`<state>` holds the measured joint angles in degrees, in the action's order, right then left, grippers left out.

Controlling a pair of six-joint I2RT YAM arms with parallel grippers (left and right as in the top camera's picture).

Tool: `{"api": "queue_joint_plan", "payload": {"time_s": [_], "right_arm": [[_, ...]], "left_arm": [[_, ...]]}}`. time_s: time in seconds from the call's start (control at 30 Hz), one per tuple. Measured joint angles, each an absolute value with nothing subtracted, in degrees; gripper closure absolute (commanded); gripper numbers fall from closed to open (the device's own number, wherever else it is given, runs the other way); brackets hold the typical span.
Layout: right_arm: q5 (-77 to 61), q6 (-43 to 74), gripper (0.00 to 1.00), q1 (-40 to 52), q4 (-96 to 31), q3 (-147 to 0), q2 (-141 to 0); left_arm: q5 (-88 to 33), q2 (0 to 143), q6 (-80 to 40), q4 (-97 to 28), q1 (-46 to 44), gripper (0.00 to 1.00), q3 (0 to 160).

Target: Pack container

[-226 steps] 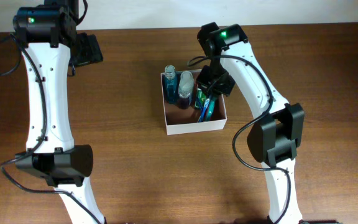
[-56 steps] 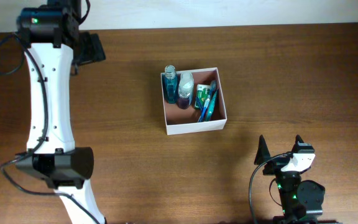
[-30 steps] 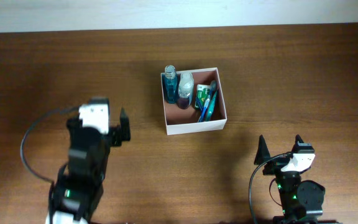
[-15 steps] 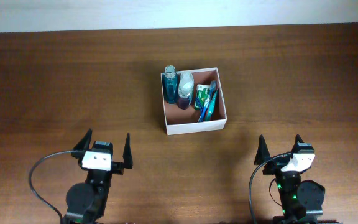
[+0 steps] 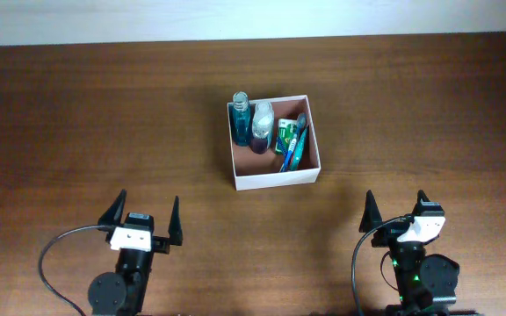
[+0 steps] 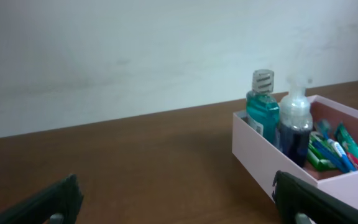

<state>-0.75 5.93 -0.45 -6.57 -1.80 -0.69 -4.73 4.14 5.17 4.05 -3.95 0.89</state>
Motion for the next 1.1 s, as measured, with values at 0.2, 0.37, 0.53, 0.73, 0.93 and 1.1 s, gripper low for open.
{"api": "queue_joint_plan", "payload": {"time_s": [0.2,0.37,0.53,0.73,0.93,1.1], "right_arm": [[-0.8,6.0,0.01,-0.4,-6.6,-1.8,-0.7],[-0.8,6.0,0.01,-0.4,-6.6,-1.8,-0.7],[-0.8,6.0,0.02,-0.4,-6.6,-1.8,-0.7],[-0.8,6.0,0.01,-0.4,-6.6,-1.8,-0.7],[-0.8,6.0,0.02,-0.4,-6.6,-1.8,-0.7],[-0.8,6.0,0.01,-0.4,-6.6,-1.8,-0.7]], "left_arm": [[-5.5,0.9,5.2,-0.8,-3.9,0.01,0.8],[-5.6,0.8,5.2,-3.8,-3.9,0.01,0.7],[-5.6,0.8,5.2,-3.9,-3.9,0.01,0.7],[-5.6,0.8,5.2,-3.9,-3.9,0.01,0.7],[-5.6,0.8,5.2,-3.9,-3.9,0.01,0.7],[-5.6,0.8,5.2,-3.9,-3.9,0.01,0.7]]}}
